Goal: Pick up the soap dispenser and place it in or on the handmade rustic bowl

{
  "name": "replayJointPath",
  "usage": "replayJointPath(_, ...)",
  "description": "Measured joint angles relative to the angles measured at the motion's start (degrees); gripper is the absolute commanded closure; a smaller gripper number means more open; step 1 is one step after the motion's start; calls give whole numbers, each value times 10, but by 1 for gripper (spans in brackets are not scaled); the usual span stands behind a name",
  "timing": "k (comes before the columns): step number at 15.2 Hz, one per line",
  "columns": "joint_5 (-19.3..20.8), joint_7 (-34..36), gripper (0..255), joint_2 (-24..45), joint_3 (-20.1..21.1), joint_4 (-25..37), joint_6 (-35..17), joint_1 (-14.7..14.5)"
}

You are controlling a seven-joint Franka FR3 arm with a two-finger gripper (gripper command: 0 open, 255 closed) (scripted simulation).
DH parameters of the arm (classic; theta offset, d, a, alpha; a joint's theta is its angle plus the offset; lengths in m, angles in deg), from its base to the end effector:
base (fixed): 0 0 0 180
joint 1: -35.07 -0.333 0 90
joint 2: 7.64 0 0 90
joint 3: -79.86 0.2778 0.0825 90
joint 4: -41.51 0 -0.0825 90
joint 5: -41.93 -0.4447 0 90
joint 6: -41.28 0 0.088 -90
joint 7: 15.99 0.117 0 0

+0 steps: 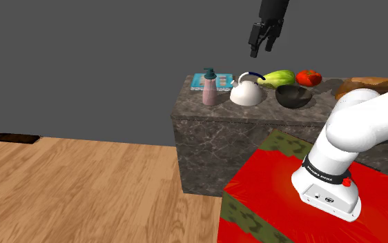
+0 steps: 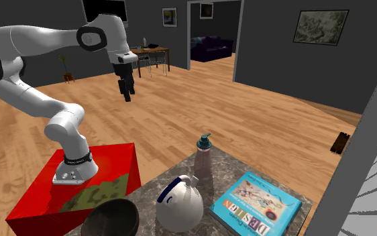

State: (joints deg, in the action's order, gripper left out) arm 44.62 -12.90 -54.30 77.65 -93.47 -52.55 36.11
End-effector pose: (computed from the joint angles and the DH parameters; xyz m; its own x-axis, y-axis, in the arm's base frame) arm 0.3947 -0.0295 0.5709 0.9905 -0.0977 0.0965 -0.0995 -0.9949 0.0137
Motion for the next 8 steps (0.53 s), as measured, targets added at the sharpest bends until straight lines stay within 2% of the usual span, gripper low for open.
replayJointPath(2, 3, -10, 0, 3, -7, -4, -8, 0)
replayJointPath(8, 24, -116, 0, 73, -73, -11, -101, -12)
